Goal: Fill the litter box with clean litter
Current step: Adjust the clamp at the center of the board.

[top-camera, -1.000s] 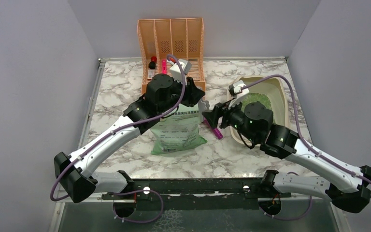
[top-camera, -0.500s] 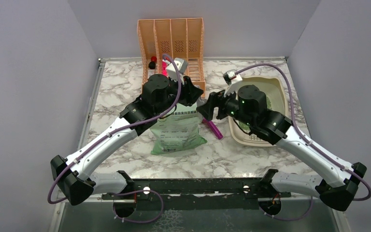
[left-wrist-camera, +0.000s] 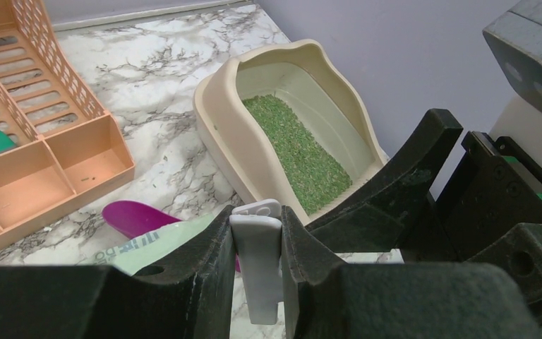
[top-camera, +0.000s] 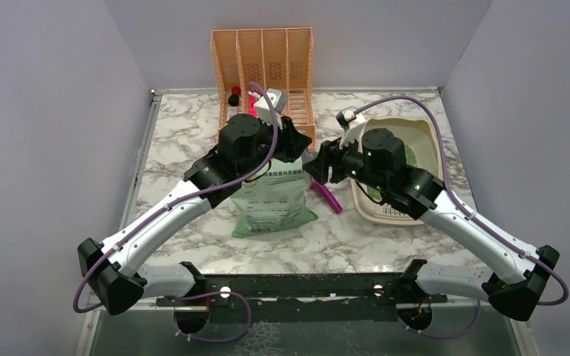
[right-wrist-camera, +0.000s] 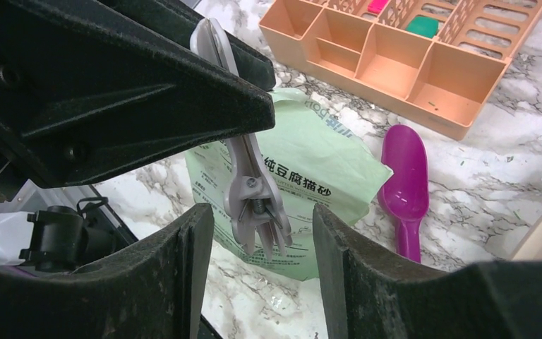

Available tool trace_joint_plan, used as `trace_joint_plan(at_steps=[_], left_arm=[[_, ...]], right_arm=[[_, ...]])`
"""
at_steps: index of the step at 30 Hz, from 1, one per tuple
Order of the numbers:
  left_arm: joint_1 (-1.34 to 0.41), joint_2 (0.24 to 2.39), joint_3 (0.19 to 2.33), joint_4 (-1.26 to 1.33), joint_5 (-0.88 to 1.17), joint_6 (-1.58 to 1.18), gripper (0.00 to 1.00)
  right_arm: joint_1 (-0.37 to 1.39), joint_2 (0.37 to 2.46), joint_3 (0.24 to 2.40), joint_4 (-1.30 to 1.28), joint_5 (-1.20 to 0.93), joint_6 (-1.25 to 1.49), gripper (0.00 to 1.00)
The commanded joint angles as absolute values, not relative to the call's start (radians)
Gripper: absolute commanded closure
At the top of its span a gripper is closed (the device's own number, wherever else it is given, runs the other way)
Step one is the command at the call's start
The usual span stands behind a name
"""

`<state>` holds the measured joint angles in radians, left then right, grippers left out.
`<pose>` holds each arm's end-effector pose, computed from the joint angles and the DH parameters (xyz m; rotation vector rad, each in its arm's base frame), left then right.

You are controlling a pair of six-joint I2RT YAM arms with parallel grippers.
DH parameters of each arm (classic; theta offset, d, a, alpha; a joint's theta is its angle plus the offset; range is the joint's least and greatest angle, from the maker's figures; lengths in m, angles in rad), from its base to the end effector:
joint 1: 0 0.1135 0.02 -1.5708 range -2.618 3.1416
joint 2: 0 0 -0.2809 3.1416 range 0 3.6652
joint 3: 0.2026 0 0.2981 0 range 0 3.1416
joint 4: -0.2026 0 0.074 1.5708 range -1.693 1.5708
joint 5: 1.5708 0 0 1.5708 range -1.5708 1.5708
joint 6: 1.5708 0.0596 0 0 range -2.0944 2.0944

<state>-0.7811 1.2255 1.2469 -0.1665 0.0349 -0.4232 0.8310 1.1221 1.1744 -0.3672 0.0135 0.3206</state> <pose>0.2455 -0.2463 0.4247 0.3480 1.7709 -0.9096 0.2120 0.2311 0.4004 -0.4856 1.8996 0.7639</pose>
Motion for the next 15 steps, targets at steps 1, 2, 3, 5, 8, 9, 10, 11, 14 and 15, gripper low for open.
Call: trace_joint_plan(at_steps=[1, 2, 3, 5, 8, 9, 10, 11, 14, 15], left_arm=[[-0.781, 1.206, 1.256, -0.166, 0.014, -0.426, 0.84], [-0.782, 1.206, 1.256, -0.169, 0.011, -0.425, 0.84], [-0.782, 1.206, 1.256, -0.171, 0.009, -0.424, 0.84], [-0.781, 1.206, 1.257, -0.177, 0.008, -0.419, 0.84], [-0.781, 1.206, 1.26, -0.185, -0.016, -0.413, 0.84], [-0.781, 1.206, 1.261, -0.188, -0.023, -0.413, 0.83], [-0.781, 1.206, 1.261, -0.19, -0.024, -0.408, 0.78], [-0.78, 1.208, 1.262, -0.198, -0.026, -0.402, 0.6], [-0.768, 1.211, 1.276, -0.241, -0.025, -0.359, 0.07], [-0.756, 1.212, 1.282, -0.259, -0.009, -0.339, 0.02]], right_arm=[[0.829, 1.114, 1.204, -0.345, 0.007, 0.298, 0.45], [0.83, 1.114, 1.205, -0.345, 0.008, 0.298, 0.47], [0.83, 1.114, 1.204, -0.345, 0.006, 0.299, 0.48], [0.829, 1.11, 1.205, -0.345, 0.012, 0.298, 0.54], [0.83, 1.108, 1.213, -0.349, 0.016, 0.295, 0.77], [0.83, 1.11, 1.213, -0.35, 0.014, 0.293, 0.86], [0.829, 1.111, 1.213, -0.352, 0.011, 0.289, 0.89], [0.829, 1.117, 1.217, -0.359, 0.012, 0.286, 0.95], [0.83, 1.125, 1.225, -0.385, 0.04, 0.284, 0.99], [0.83, 1.129, 1.228, -0.396, 0.06, 0.285, 0.99]])
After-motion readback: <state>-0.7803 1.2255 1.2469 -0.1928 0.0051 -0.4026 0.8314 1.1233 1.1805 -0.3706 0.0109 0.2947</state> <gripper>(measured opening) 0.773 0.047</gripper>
